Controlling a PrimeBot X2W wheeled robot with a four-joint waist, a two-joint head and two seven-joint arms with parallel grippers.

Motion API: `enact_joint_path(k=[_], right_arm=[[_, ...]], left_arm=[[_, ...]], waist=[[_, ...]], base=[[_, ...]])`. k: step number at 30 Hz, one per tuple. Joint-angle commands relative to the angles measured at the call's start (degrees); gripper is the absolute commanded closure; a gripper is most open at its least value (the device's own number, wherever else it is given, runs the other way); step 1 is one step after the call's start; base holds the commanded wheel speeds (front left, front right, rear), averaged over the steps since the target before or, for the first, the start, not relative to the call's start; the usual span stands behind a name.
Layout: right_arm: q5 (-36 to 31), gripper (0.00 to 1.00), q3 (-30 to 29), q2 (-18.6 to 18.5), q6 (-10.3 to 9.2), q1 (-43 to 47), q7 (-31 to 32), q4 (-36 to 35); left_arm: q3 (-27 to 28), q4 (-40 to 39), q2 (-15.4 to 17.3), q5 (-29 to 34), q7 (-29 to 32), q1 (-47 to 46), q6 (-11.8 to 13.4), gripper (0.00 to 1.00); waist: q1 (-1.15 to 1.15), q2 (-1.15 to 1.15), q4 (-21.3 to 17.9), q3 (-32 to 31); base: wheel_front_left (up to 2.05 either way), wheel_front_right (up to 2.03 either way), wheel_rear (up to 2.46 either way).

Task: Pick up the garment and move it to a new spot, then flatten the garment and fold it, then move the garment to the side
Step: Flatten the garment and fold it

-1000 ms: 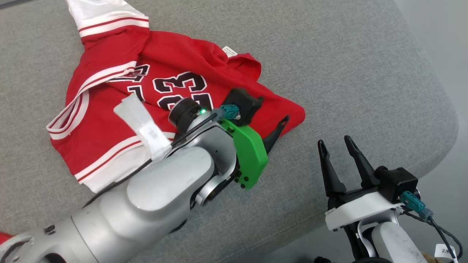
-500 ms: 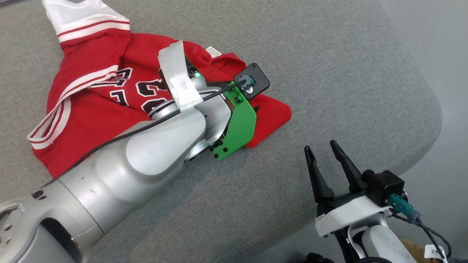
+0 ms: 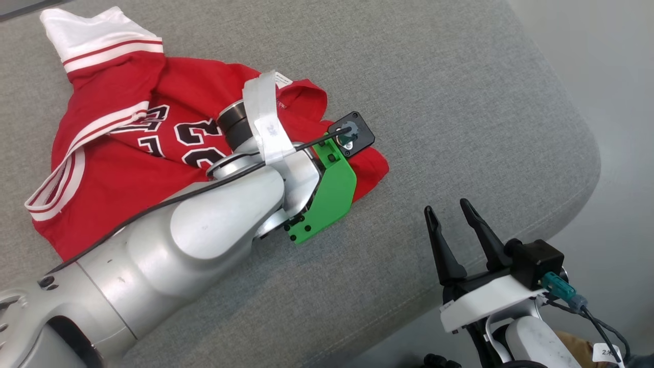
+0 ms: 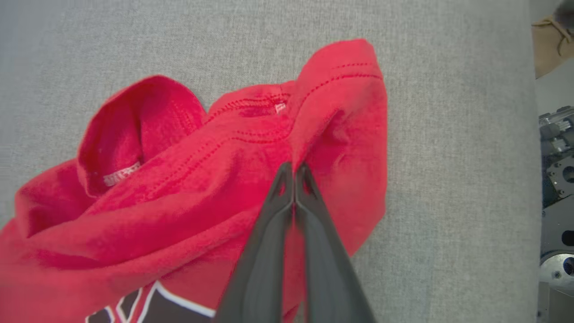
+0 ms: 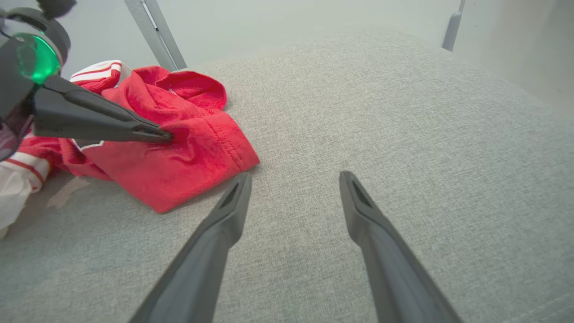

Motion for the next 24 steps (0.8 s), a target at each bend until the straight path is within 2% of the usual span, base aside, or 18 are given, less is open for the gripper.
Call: enact_joint_path(k=[1,5,10,16,19,22,24], right_arm=[[-0.07,0.00,-0.32,-0.09,-0.06,0.08,-0.17,-0.06],[-0.49,0.00,-1.33,-0.11,-0.06,0.75,-0.17,0.09],[-0.85,0.00,-2.20,-0.10,-0.06,0.76,-0.17,0.03],[-1.23,0.00,-2.79,-0.09,-0.06,1.17,-0.17,-0.22],[-1.11,0.00,-2.99,-0.09,-0.06,1.42,-0.17,-0.58],[-0.53,0.00,-2.49,-0.08,-0.06,0.90,-0.17,-0.82],[-0.31,0.00,-2.29,-0.08,-0.06,0.65,-0.17,-0.89]], left_arm=[[0.19,-0.78,0.40,-0.61,-0.57,-0.84,0.05,1.00],[0.77,-3.13,0.57,-2.36,-5.12,-2.98,0.05,1.00],[5.17,-7.97,-0.94,-5.98,-10.80,-3.02,0.46,1.00],[8.77,-18.35,0.99,-10.36,-9.86,-2.38,1.77,1.00],[10.43,-22.69,3.07,-10.44,-8.72,-3.38,3.72,1.00],[11.43,-21.90,4.72,-8.70,-9.31,-4.07,5.74,1.00],[11.61,-20.69,4.72,-8.51,-9.88,-3.99,6.13,1.00]], waist=[[0.00,0.00,0.36,-0.04],[0.00,0.00,1.32,-0.53],[0.00,0.00,2.31,-1.66],[0.00,0.00,2.54,-2.13],[0.00,0.00,2.48,-1.64],[0.00,0.00,2.07,-0.62],[0.00,0.00,1.89,-0.29]], base=[[0.00,0.00,0.00],[0.00,0.00,0.00],[0.00,0.00,0.00],[0.00,0.00,0.00],[0.00,0.00,0.00],[0.00,0.00,0.00],[0.00,0.00,0.00]])
